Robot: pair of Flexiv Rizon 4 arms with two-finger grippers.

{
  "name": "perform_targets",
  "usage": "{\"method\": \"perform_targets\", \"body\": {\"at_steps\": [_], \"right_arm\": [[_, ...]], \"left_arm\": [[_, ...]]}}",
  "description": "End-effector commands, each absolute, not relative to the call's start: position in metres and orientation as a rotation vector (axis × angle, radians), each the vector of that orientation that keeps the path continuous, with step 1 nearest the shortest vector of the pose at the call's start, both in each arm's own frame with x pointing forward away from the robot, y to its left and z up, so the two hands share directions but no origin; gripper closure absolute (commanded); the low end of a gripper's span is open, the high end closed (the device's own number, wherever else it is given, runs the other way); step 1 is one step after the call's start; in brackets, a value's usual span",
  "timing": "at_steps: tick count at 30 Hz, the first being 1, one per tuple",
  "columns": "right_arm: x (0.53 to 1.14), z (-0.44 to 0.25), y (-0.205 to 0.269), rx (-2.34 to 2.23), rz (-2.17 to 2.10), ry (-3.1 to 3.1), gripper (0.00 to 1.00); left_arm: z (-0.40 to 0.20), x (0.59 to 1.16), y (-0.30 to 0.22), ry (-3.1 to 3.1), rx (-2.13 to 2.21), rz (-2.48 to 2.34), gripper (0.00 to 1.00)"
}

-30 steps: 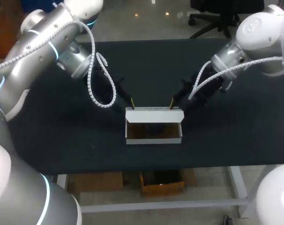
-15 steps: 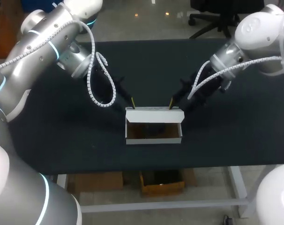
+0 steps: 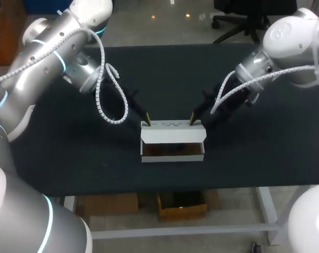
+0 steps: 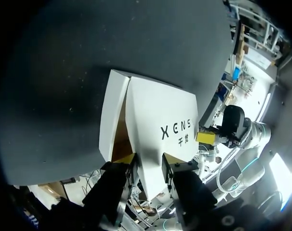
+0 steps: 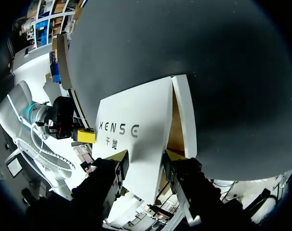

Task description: Assemble the packaging by folding the flat box into shape, placing the metal phone stand inside, and closing the box properly

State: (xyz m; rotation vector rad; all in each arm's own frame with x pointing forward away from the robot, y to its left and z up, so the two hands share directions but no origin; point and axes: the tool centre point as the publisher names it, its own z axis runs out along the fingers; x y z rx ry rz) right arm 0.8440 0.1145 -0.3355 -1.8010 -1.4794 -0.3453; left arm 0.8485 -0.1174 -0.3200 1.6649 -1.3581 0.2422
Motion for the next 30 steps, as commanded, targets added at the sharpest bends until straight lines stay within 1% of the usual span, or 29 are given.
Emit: {"method": "perform_targets", "body": {"at_steps": [1,30], "right_arm": [[0.8442,-0.3373,0.1170,-1.797,-0.348,-1.482,0.55],[0.8373,-0.3453,0.1074,-1.794,-0.375,-1.508,0.53]], "left_arm": [[-0.3237,0.8513,-0.1206,-1.359,1.631,0.221,0.66],[-0.3334,0.8418,-0.1121,-1.399,1.645,0.227,0.65]]}}
